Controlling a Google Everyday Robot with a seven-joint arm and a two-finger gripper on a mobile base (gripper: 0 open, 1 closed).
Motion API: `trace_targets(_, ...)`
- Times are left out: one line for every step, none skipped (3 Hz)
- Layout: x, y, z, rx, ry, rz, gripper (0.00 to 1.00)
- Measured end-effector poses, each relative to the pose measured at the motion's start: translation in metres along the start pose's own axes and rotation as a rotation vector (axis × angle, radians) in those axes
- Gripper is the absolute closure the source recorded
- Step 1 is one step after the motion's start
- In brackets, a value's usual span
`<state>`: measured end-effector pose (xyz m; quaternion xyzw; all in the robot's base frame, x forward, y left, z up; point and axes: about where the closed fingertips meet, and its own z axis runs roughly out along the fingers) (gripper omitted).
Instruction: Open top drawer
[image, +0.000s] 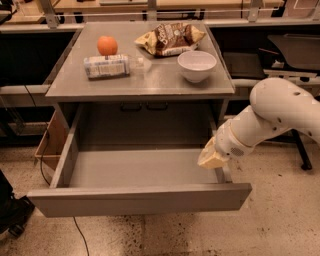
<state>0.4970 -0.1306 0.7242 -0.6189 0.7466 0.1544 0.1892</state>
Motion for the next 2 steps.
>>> trace_targets(0.0001,-0.0243,-0.0431,0.134,0.000,-0.020,1.00)
trace_targets(0.0001,-0.0243,-0.0431,0.134,0.000,-0.020,1.00)
